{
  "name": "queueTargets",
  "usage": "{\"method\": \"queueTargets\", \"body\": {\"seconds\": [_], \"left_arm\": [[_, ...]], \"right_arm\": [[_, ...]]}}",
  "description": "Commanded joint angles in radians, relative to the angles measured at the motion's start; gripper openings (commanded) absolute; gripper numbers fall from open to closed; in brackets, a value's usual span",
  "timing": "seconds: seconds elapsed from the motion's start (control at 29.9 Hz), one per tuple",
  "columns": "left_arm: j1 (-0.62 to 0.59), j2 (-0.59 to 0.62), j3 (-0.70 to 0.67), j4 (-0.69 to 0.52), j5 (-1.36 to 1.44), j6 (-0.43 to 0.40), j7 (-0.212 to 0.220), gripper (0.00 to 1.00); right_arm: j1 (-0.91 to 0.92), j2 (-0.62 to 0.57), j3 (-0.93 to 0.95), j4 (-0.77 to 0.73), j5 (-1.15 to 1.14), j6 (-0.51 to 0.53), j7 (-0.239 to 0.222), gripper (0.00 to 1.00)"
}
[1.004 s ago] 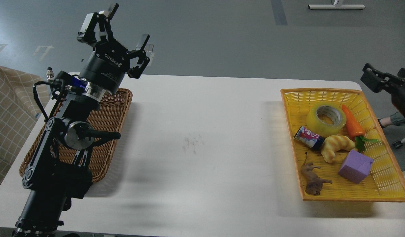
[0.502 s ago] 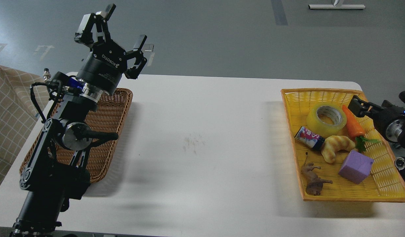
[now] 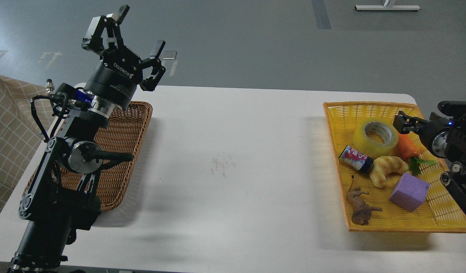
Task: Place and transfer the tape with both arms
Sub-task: 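Move the right gripper down toward the yellow tape roll in the yellow basket, then close the right gripper on the yellow tape roll's rim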
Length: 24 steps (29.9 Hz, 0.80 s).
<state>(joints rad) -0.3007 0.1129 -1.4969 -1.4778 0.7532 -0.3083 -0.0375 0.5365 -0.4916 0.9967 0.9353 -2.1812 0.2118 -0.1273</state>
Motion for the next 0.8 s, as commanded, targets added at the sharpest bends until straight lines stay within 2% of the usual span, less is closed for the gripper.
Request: {"method": "queueTargets", "body": {"seconds": [0.0, 0.13, 0.2, 0.27, 0.77], "left_arm": [[0.000, 0.002, 0.000, 0.001, 0.002, -0.002, -0.001, 0.99], [0.000, 0.002, 0.001, 0.001, 0.000, 0.000, -0.001, 0.99], [0.000, 0.004, 0.000, 0.001, 0.000, 0.000, -0.001, 0.99], [0.002, 0.008, 0.000, 0.001, 0.000, -0.002, -0.002, 0.99], [0.008, 0.044, -0.025, 0.001, -0.001, -0.003, -0.004, 0.99]], "right_arm": [[0.000, 0.014, -0.007, -0.004, 0.001, 0.000, 0.000, 0.84], [-0.004, 0.021, -0.009, -0.004, 0.006, 0.003, 0.006, 0.85], [-0.009, 0.022, -0.024, -0.018, 0.006, 0.003, 0.035, 0.85], [-0.009, 0.022, -0.033, -0.030, 0.006, 0.003, 0.044, 0.85], [-0.021, 0.045, -0.043, -0.056, 0.006, 0.000, 0.046, 0.84]]}}
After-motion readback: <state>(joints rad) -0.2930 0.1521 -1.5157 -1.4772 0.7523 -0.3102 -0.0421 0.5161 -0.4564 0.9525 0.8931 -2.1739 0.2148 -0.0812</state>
